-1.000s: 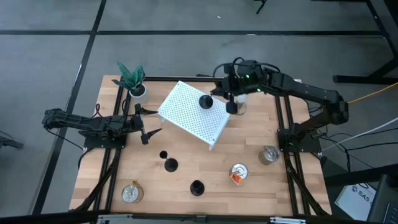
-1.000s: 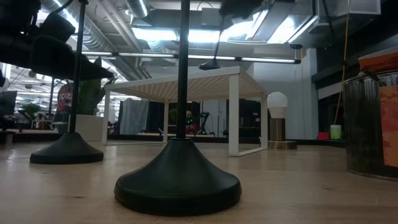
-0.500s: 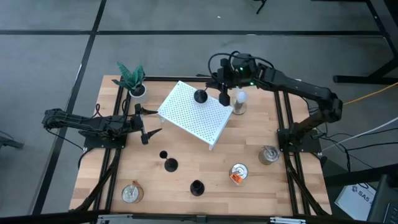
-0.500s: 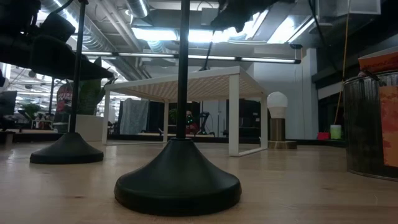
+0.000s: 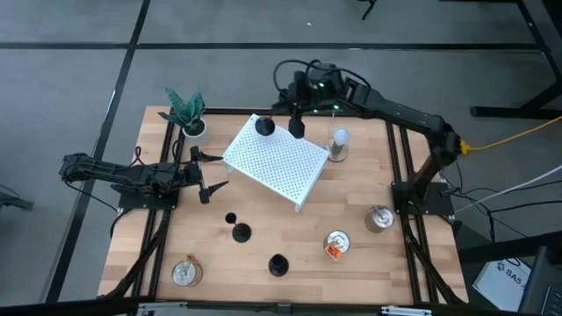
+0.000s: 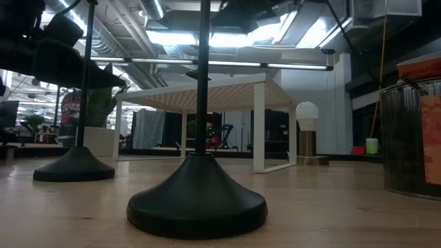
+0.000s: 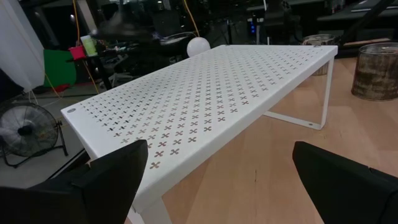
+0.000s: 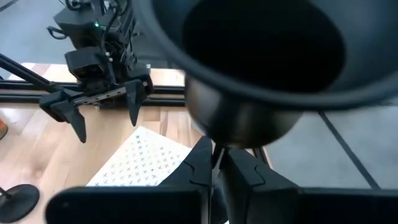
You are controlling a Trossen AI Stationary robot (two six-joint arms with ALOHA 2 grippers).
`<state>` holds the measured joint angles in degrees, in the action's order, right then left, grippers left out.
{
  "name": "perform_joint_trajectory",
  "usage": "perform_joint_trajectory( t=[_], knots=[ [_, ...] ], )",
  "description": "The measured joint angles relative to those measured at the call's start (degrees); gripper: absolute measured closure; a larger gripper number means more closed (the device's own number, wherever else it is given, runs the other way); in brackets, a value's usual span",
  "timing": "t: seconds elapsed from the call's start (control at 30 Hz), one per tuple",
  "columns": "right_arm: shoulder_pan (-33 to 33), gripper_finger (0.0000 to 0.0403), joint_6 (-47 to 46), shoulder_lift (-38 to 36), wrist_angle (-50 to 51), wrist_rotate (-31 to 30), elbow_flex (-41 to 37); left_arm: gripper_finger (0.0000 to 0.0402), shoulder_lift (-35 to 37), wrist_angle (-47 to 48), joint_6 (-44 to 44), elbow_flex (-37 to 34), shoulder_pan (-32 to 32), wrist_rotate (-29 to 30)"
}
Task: Pick & Place candle stick holders
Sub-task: Put the top black candle holder on the shelf
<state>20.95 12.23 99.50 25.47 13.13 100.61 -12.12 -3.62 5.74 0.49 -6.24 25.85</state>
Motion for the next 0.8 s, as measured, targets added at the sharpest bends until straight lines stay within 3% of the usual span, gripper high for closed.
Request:
perform_joint_trajectory(
  t=[0.43,0.8],
  knots=[
    [0.1,0.0385,0.5,14.8,11.4,0.0,21.3,0.0002,0.0,0.0,0.0,0.0,0.0,0.0],
    [3.0,0.0384,-0.7,19.5,15.1,0.0,23.3,0.0002,0.0,0.0,0.0,0.0,0.0,0.0]
  ],
)
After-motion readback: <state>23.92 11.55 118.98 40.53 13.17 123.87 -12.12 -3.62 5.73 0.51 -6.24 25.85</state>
